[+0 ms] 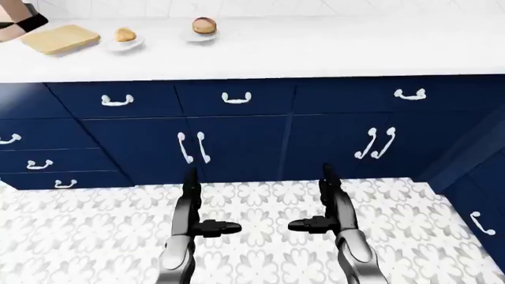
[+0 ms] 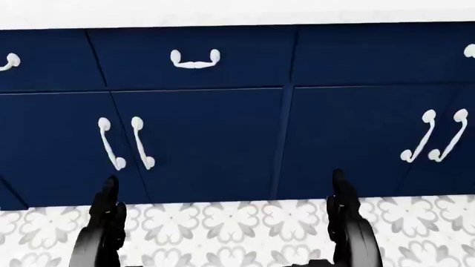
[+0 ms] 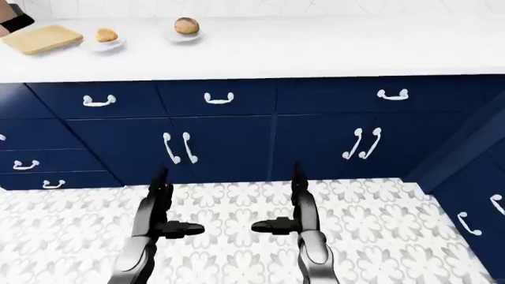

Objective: Place all breads on the cutting board.

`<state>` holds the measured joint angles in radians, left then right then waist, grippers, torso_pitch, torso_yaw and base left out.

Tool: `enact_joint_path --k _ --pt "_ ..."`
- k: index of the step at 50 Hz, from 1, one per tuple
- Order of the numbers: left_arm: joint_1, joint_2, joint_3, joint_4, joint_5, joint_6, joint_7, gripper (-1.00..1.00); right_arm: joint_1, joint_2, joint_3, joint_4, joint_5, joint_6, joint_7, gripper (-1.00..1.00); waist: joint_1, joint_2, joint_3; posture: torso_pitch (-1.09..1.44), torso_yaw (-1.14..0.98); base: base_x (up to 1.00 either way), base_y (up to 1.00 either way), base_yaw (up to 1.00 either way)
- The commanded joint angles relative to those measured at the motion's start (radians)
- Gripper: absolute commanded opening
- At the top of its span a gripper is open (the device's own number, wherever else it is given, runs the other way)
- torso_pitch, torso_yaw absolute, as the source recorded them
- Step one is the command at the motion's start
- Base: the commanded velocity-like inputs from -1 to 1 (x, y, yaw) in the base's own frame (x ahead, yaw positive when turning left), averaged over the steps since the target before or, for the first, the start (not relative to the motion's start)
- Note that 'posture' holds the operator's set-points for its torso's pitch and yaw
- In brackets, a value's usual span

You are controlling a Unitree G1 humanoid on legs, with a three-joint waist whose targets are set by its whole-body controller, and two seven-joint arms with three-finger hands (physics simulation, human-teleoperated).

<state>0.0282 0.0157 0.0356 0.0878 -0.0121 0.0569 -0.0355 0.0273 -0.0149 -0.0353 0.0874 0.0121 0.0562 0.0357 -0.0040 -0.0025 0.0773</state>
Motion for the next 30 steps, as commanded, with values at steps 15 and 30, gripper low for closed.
enact_joint_path --k 15,30 --pt "-0.034 0.01 -0.013 -0.313 0.025 0.13 -0.042 1.0 -0.052 -0.019 -0.011 -0.348 0.013 0.168 0.006 1.0 0.01 -0.005 -0.081 0.0 0.0 0.0 0.0 0.0" --pt "-0.16 0.051 0.056 -0.69 0.0 0.546 -0.059 1.0 -0.137 -0.03 -0.037 -0.59 0.073 0.374 0.01 1.0 0.037 0.03 -0.073 0.0 0.0 0.0 0.02 0.47"
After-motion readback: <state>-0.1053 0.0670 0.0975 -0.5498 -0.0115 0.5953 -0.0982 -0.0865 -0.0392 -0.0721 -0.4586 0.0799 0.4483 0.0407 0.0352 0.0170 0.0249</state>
